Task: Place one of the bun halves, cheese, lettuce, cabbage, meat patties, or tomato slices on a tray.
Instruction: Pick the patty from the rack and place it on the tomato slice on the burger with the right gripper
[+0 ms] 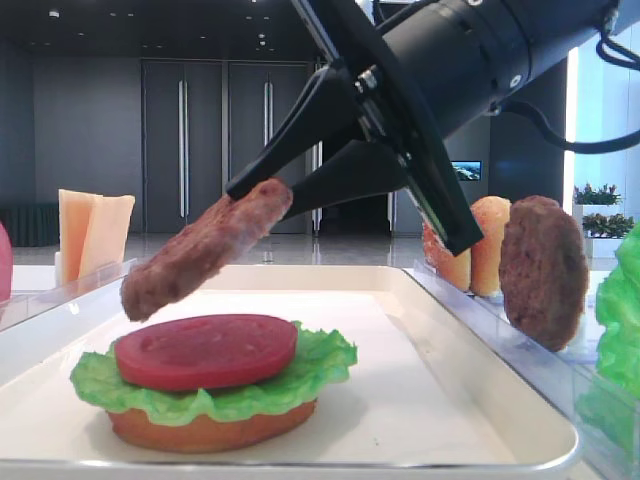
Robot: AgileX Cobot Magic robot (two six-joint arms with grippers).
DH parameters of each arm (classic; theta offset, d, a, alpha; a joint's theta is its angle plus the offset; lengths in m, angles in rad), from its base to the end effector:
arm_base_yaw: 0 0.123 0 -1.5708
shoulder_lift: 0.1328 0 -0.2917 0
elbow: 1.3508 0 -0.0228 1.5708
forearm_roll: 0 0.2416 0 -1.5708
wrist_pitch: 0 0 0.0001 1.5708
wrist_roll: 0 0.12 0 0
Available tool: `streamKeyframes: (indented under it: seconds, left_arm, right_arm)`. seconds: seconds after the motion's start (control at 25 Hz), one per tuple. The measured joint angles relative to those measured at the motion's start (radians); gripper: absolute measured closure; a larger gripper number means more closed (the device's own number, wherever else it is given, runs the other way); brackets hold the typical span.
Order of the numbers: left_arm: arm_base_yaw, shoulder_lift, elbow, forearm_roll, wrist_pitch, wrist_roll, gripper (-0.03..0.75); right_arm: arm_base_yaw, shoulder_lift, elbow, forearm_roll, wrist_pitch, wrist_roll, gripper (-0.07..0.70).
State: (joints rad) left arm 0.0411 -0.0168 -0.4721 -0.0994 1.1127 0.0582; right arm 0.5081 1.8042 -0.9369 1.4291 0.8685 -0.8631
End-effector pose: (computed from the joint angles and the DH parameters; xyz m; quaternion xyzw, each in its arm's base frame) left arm 0.0037 -0.0105 0.2465 0.0104 0.8681 -0.0250 0.4956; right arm 0.2513 0.2438 0.1780 -0.1354 0.8644 0.4810 0.0564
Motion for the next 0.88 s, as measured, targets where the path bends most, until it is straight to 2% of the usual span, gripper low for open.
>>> streamKeyframes:
  seconds: [0.44, 0.68, 0.88]
  left_arm:
    - [0.0, 0.0, 0.0, 0.0, 0.0, 0.0, 0.143]
    - [0.0, 0.0, 0.0, 0.003, 0.0, -0.008, 0.143]
    - [0.0, 0.0, 0.0, 0.007, 0.0, -0.012, 0.144]
  right_arm:
    - [0.001, 0.0, 0.0, 0.014, -0.022, 0.012, 0.496]
    - [0.049, 0.0, 0.0, 0.015, -0.052, 0.014, 0.496]
    - [0.052, 0.001, 0.0, 0.016, -0.073, 0.014, 0.496]
